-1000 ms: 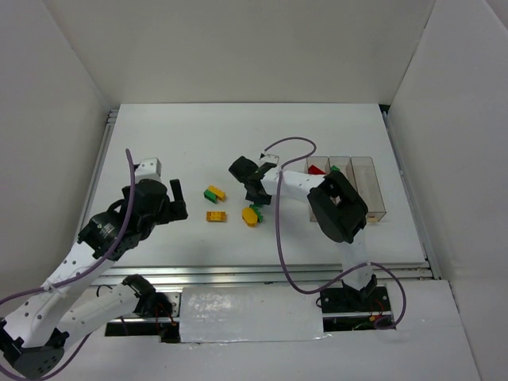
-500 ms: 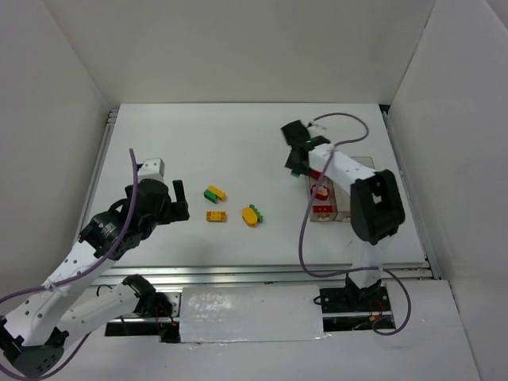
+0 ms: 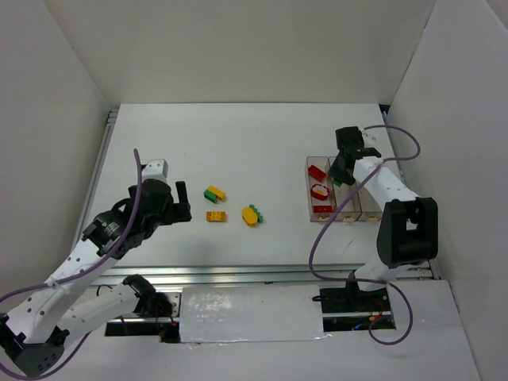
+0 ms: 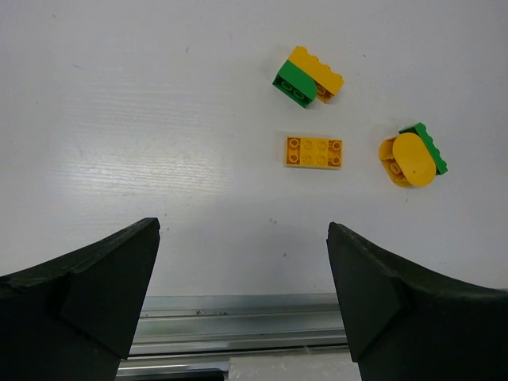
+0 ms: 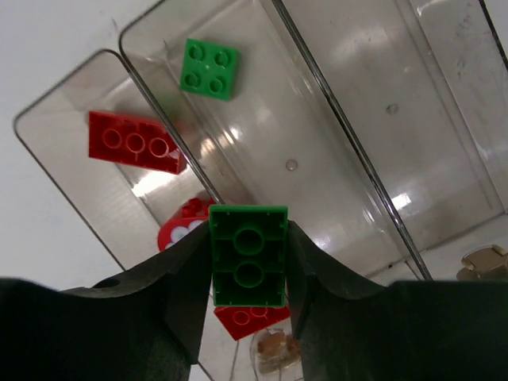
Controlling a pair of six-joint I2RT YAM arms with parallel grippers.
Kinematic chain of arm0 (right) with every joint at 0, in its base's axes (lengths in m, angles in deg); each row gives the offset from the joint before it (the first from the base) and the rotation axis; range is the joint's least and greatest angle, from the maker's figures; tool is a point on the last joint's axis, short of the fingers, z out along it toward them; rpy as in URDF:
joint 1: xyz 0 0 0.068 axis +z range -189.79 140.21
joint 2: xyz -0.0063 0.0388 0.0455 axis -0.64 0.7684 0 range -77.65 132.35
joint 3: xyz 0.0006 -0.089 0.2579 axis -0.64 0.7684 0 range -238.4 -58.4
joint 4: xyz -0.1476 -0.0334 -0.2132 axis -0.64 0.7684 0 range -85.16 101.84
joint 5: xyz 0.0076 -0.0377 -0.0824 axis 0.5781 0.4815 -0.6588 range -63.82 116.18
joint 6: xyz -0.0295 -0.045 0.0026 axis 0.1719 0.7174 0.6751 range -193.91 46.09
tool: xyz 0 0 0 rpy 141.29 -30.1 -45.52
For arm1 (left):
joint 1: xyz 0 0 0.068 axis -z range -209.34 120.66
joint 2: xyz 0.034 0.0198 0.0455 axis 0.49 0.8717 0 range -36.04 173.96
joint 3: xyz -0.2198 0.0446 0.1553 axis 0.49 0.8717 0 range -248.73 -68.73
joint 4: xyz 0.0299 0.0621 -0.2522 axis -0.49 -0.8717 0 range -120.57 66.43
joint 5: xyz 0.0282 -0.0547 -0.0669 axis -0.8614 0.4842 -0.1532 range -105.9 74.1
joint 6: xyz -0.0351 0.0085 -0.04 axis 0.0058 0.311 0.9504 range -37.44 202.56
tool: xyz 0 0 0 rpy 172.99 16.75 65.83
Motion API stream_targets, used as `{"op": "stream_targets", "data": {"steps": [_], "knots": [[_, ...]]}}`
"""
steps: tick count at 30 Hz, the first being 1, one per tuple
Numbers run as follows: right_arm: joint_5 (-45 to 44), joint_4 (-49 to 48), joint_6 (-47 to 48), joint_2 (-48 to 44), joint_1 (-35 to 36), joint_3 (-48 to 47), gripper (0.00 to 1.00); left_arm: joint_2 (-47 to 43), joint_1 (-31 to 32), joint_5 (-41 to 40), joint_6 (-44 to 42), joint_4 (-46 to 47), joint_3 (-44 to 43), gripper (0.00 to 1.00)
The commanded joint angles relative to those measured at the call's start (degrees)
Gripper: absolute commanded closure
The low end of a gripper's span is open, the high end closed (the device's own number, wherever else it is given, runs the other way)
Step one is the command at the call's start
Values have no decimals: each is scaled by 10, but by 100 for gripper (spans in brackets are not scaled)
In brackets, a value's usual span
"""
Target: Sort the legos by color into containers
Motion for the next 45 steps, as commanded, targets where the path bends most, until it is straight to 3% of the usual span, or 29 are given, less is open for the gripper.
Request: {"op": "stream_targets", "data": {"steps": [1,2,8,13,16,18,25,34,41,43,45], "knots": [[4,-28,6,-4,-6,1,50,6,3,2,-13,16,0,1],[3,-27,6,-3,-6,0,44,7,3,2,-13,16,-1,1],[-3,-24,3,7,-17,-11,42,9,3,3,-14,17,-1,1],[7,-22,-3,-3,-14,-6,31,7,4,4,-14,17,0,1],[46,-41,17,-44,35,16,30,9,4,-1,-12,15,-2,1],[51,-46,27,-79,115,31,25,9,3,-12,-7,9,-3,1],[178,-131,136,-98,309,79,0,-3,4,-27,6,5,-2,0],[118,-91,192,89,397,-18,0,5,5,-22,3,5,-3,0],[136,-115,189,135,423,-26,1,8,6,-18,0,7,-2,0],[134,-118,184,150,423,-27,9,11,6,-18,-1,7,-3,0],[132,-118,182,163,423,-29,39,11,6,-17,-1,7,-3,0]]}}
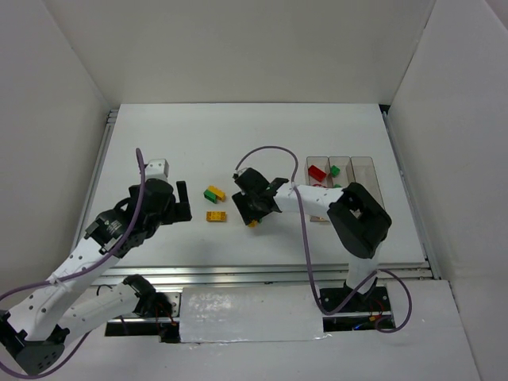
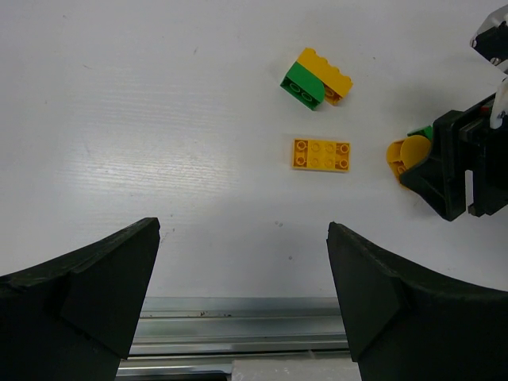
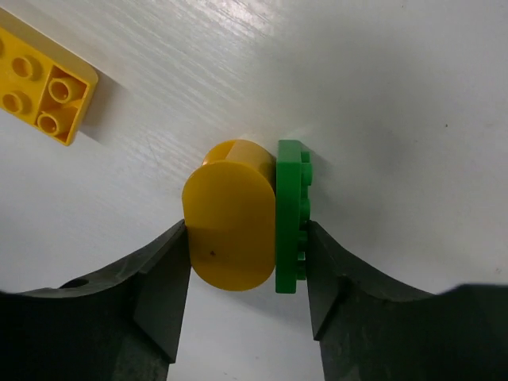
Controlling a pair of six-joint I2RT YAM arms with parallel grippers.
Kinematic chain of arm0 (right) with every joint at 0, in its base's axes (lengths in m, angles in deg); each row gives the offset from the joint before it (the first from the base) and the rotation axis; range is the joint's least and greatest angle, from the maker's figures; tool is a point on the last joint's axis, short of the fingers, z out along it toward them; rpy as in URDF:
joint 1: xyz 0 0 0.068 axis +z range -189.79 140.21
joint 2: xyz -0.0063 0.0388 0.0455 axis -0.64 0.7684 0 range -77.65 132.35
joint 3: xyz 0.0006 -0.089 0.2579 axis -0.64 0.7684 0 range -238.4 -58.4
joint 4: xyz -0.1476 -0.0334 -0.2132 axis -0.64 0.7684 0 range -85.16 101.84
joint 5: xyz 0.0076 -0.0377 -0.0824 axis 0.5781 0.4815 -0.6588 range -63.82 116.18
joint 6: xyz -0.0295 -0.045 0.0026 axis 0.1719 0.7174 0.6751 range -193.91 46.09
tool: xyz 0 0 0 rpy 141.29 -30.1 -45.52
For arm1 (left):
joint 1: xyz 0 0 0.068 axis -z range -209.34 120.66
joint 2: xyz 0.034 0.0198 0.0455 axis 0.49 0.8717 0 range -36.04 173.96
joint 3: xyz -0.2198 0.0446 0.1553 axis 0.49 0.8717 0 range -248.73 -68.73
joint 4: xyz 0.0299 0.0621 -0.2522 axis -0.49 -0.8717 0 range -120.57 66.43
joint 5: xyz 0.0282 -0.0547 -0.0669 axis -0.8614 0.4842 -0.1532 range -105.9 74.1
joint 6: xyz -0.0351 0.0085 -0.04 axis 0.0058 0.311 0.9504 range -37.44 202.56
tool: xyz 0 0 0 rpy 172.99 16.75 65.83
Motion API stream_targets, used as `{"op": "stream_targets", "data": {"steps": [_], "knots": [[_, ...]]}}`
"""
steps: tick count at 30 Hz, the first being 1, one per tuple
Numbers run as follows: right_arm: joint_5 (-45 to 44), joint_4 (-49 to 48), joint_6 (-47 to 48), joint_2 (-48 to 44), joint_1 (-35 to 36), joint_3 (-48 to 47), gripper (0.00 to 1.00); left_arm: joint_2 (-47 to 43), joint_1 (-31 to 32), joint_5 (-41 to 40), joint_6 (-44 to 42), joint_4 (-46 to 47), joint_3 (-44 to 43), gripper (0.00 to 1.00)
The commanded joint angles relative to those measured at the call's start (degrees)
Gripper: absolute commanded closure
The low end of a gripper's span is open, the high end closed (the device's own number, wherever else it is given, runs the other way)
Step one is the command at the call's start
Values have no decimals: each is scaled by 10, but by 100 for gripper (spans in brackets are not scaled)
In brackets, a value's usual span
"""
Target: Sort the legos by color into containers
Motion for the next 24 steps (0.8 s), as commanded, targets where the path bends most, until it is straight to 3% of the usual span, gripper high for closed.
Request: {"op": "stream_targets", "data": {"steps": [1,4,6,10,14,18,24], "knots": [[-4,-15,-2,21,4,-20,49,0,3,-3,-3,8,-3,0],[-2,-19,-6,15,10,-13,71,-2,3,-2,-3,9,-1,1],[-9,-19,-14,0,12,-5,100,-3,3,0,-3,10,-3,1],[18,-85,-28,-74,31,49,100,0,2,42,9,24,-8,0],[26,-172,-35,-204,89,133,100,-13,2,159,54,102,26,0],[-13,-212,-44,-276,150,178,100,-13,2,302,132,205,70,0],[-112,-229,-70,-356,199,200,100,9,5,393,209,314,102,3]]}}
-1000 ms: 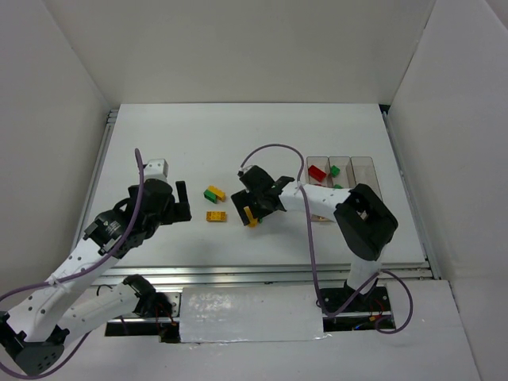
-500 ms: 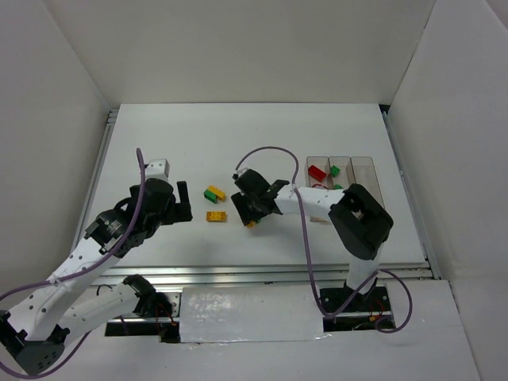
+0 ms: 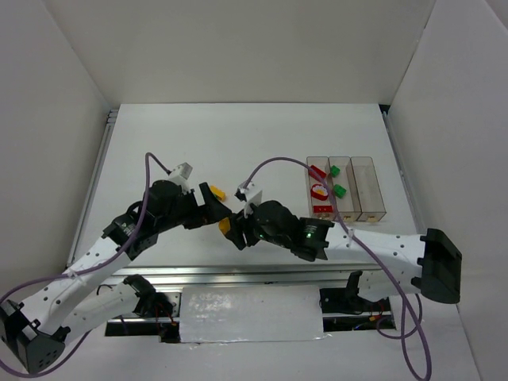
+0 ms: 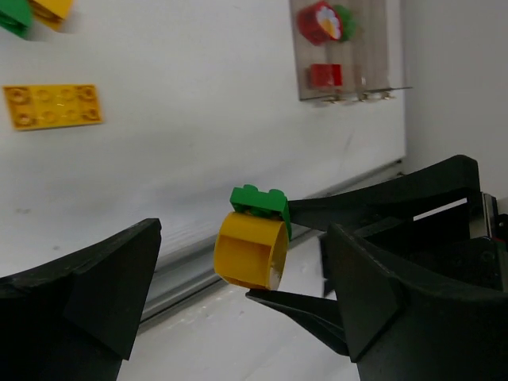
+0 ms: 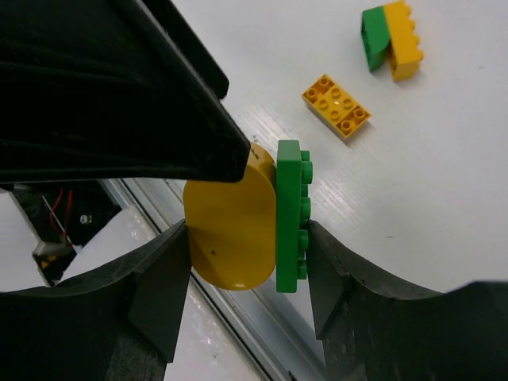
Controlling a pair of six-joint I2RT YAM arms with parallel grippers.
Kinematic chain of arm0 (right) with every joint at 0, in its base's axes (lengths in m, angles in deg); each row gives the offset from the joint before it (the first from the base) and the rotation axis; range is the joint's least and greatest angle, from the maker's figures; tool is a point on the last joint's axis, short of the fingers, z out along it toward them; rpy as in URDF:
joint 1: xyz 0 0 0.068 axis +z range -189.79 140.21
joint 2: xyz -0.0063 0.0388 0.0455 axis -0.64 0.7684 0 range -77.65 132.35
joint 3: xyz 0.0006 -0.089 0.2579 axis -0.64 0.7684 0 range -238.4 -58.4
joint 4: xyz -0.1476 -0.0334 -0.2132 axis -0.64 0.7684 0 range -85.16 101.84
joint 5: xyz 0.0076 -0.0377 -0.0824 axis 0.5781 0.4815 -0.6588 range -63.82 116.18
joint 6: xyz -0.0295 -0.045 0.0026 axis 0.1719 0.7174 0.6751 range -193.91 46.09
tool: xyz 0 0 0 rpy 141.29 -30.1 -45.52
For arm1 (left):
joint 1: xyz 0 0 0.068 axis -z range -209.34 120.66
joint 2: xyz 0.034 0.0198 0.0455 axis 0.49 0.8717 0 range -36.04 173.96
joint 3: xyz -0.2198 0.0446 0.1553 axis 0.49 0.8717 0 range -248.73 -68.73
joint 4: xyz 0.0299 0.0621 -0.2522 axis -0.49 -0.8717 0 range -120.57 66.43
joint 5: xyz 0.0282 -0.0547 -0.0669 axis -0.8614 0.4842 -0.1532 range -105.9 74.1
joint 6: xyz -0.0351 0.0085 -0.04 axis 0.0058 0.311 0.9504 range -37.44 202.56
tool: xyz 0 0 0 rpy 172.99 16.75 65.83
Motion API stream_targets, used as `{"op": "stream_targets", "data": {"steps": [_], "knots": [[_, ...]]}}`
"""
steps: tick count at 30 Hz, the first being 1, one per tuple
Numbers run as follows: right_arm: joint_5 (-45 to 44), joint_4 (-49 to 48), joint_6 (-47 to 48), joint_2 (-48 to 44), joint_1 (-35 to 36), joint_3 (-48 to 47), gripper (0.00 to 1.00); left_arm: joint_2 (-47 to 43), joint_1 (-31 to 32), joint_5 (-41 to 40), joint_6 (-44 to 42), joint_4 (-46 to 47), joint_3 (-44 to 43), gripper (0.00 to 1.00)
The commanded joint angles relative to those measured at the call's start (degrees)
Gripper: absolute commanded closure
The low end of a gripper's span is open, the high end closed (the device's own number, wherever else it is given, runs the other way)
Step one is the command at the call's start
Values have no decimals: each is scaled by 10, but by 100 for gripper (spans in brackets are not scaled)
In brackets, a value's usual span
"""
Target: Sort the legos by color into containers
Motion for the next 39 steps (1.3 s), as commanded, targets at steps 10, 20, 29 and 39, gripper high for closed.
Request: {"op": "stream_targets", "data": {"steps": [10,20,29,39], "knots": [[-115,-66,-25,-99,25,29,100,4,17,133,61,149,47,16],[-57,-100,-37,-81,31,21,97,38,31,170,30,182,25,100],[82,-40,-39,-149,0,29,0,-2,30,181,-89,143,-19,100],[316,-10,-42,-274,-56,45,0,-48,29,360,-175,204,-8,100]]}}
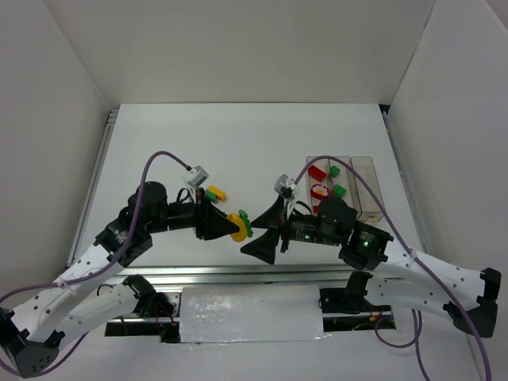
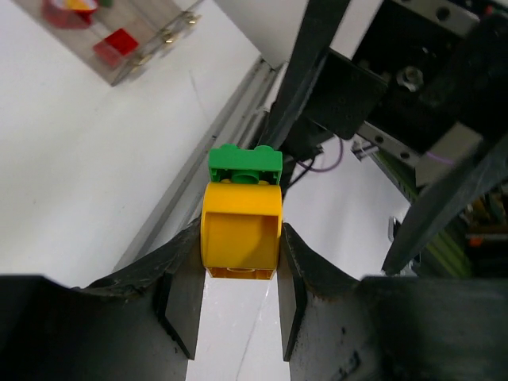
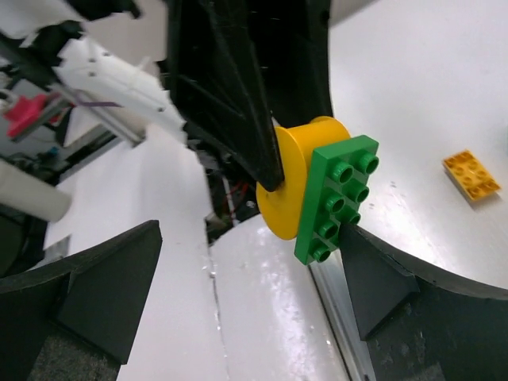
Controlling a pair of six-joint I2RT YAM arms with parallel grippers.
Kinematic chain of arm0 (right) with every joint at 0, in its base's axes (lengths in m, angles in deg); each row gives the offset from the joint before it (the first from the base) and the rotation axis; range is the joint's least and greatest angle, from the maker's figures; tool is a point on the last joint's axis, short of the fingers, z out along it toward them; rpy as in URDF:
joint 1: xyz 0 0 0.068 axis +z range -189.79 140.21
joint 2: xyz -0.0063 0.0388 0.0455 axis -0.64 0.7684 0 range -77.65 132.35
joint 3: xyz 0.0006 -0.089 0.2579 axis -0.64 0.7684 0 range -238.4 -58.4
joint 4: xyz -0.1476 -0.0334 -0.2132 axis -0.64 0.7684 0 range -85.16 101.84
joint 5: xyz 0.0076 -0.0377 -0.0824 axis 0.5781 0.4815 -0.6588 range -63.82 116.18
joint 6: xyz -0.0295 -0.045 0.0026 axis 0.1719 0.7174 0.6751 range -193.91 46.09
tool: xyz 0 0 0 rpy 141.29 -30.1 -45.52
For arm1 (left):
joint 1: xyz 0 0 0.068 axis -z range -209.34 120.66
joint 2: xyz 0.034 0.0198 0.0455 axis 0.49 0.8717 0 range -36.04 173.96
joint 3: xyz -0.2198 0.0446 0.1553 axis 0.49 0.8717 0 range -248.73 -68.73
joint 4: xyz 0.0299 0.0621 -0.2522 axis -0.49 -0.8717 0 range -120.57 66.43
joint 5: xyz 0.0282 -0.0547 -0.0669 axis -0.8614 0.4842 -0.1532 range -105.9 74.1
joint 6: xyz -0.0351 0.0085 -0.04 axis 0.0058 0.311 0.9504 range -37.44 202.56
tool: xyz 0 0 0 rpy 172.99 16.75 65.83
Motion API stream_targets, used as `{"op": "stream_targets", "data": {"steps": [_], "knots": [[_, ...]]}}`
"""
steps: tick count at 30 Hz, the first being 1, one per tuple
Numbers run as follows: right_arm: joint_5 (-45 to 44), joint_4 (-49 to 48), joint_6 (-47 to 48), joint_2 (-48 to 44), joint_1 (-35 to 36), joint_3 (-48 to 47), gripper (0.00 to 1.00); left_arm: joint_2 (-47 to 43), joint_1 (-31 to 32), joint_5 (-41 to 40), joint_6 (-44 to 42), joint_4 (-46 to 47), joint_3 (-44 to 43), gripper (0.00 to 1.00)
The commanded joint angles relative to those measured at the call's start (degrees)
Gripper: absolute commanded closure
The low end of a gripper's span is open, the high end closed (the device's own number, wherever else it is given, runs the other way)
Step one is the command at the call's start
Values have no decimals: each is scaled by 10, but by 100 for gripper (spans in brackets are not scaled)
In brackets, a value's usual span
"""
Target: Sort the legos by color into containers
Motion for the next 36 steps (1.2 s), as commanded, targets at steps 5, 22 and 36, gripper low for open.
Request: {"op": "stream_targets", "data": {"steps": [5,22,36], "knots": [[35,17,-35,-25,-4,-24,1,-32,1,165,-34,132,15,100],[129,-77,-69,-3,-4,-24,27,-53,1,220,-13,184,38,100],[119,-90,-62,-4,-5,-17,100,-62,2,210,-34,151,28,100]]}}
